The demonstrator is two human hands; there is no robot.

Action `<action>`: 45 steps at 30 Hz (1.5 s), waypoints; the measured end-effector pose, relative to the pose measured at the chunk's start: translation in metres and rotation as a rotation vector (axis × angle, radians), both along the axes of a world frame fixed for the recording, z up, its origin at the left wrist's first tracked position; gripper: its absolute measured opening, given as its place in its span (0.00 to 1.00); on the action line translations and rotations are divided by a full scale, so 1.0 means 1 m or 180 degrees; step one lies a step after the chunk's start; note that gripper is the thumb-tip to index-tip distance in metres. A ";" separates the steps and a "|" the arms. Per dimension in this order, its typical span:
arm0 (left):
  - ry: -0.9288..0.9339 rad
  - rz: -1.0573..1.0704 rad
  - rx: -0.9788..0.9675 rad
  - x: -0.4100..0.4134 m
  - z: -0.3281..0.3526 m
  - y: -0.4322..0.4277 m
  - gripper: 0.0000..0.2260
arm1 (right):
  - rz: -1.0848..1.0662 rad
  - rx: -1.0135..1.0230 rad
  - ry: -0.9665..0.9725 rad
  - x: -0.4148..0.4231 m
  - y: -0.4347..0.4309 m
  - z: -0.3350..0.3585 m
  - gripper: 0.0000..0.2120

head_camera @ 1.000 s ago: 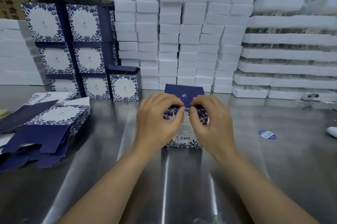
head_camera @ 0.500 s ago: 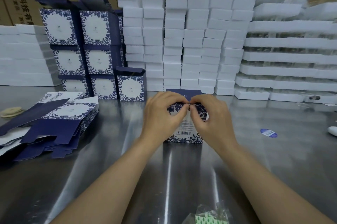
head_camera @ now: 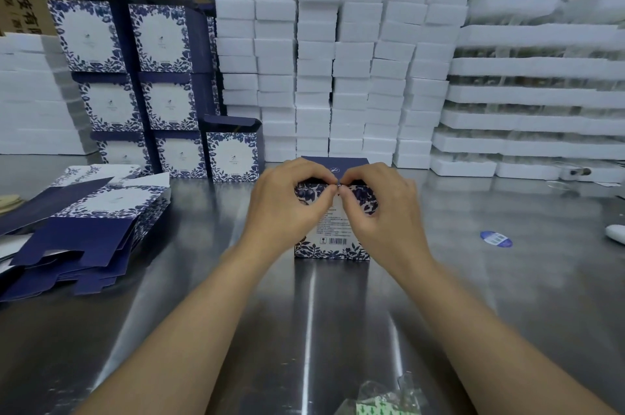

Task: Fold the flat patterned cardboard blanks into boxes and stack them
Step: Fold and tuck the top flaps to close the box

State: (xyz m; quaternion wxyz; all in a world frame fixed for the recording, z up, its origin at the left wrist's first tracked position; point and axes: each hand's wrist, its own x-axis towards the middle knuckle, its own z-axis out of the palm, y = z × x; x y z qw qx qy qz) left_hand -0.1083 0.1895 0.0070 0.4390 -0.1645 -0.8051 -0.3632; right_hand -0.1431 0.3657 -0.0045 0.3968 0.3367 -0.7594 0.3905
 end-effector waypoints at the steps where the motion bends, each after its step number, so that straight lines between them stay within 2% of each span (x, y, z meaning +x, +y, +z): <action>1: 0.0010 0.0018 -0.0029 0.000 0.000 0.000 0.03 | 0.0001 -0.0028 -0.0016 0.000 -0.001 0.000 0.05; 9: 0.0036 0.0194 -0.0265 0.000 -0.002 0.001 0.02 | 0.0156 -0.0117 -0.0199 -0.001 -0.001 0.001 0.03; 15: -0.0044 -0.0021 -0.0015 0.003 -0.004 -0.014 0.05 | 0.0319 -0.0195 -0.0321 -0.003 0.009 0.003 0.04; 23: -0.0078 0.0048 0.0047 0.000 -0.005 -0.011 0.04 | 0.0345 -0.0275 -0.0394 -0.004 0.008 0.003 0.03; 33: -0.0284 -0.0160 0.0401 0.002 -0.003 -0.015 0.06 | 0.0685 -0.0492 -0.0905 -0.003 0.019 0.006 0.05; 39: -0.0263 -0.0060 0.0314 -0.001 -0.005 -0.015 0.04 | 0.0585 -0.0487 -0.0759 -0.004 0.014 0.004 0.05; 45: -0.0591 -0.0254 0.0695 0.003 0.000 -0.027 0.06 | 0.1005 -0.0785 -0.1134 -0.013 0.024 0.005 0.06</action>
